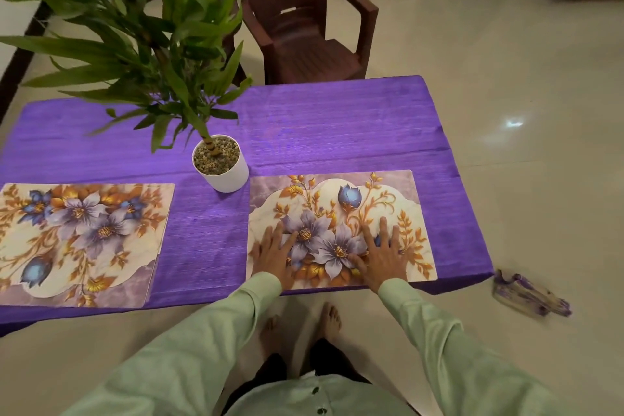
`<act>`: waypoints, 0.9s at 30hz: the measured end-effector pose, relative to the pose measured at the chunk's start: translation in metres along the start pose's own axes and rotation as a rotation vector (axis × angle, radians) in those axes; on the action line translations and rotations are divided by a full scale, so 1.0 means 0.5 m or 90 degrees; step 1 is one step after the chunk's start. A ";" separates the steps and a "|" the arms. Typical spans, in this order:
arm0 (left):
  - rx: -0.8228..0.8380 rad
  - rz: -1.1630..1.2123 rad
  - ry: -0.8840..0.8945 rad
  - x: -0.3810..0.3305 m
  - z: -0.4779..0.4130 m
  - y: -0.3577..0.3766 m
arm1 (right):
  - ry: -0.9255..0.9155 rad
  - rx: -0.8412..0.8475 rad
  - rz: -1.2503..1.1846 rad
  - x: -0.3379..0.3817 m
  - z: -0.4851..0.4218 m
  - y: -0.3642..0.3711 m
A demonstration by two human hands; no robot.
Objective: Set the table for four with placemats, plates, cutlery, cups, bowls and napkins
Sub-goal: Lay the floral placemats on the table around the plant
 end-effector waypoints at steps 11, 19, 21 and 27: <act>0.003 0.033 -0.003 -0.010 0.003 -0.004 | -0.006 -0.004 0.016 -0.007 -0.003 -0.008; -0.009 0.025 -0.011 -0.014 0.002 -0.003 | -0.003 -0.011 -0.002 -0.008 -0.005 -0.006; -0.008 0.047 -0.007 -0.011 0.003 -0.004 | -0.005 -0.014 -0.007 -0.010 -0.007 -0.005; -0.105 0.194 -0.021 0.038 0.014 -0.044 | -0.013 -0.051 -0.011 0.039 -0.003 -0.028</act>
Point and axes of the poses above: each hand's wrist, its own z-axis away from the middle knuckle, its own y-axis out of the palm, x = y × z, the point moved 4 cm from there along -z, towards the middle knuckle, and after that the axes turned 3 degrees about -x, right-handed, at the moved point
